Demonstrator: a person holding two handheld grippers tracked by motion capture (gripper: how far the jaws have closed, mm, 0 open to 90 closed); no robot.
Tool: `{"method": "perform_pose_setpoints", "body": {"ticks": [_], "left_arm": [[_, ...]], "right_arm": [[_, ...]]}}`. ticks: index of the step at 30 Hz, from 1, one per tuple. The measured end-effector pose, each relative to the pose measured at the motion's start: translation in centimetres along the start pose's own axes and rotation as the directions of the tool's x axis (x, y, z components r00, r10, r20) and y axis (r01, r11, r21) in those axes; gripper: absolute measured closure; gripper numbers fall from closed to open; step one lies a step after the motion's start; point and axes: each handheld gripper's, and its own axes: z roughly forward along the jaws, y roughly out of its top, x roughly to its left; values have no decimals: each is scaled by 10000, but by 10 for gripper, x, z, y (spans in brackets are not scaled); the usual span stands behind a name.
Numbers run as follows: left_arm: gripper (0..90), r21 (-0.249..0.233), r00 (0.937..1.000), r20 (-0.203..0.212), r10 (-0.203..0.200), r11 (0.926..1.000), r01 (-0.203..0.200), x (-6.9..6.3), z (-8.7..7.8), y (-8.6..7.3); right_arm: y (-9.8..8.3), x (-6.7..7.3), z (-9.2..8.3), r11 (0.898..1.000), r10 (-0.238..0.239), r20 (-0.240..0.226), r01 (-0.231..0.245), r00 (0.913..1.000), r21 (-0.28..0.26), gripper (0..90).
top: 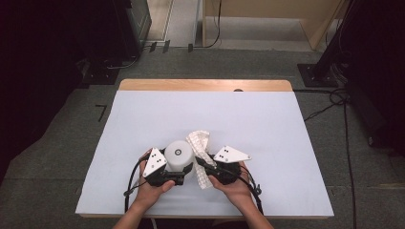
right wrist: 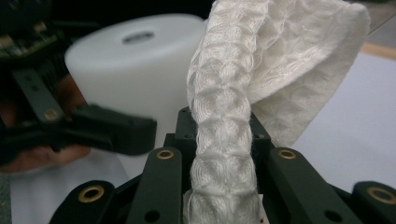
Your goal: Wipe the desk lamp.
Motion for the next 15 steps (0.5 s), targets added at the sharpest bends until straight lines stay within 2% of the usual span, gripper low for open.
{"method": "perform_pose_setpoints", "body": {"ticks": [2, 5, 8, 10, 12, 15], "left_arm": [[88, -29, 10000, 63, 20, 10000, -20, 0, 0, 0], [88, -133, 9999, 135, 95, 9999, -93, 1, -2, 2], [88, -302, 9998, 222, 4, 9995, 3, 3, -6, 4], [88, -278, 9998, 185, 60, 9996, -54, 3, -6, 4], [88, -253, 9997, 204, 121, 9996, -116, 2, -6, 4], [88, -114, 9993, 328, 202, 9997, -198, 3, -3, 2]], "right_arm": [[3, 0, -4, 9994, -140, 5, 140, 9999, -307, 742], [2, -1, -3, 9996, -219, -55, 218, 9997, -179, 743], [-8, -5, 8, 9972, -176, -35, 178, 9998, 720, 743], [-14, -7, 12, 9948, -32, -20, 34, 10000, 1021, 744], [-15, -7, 14, 9944, 10, -44, -5, 10000, 1053, 744], [-9, -5, 9, 9975, -147, -32, 149, 9999, 692, 744]]}}
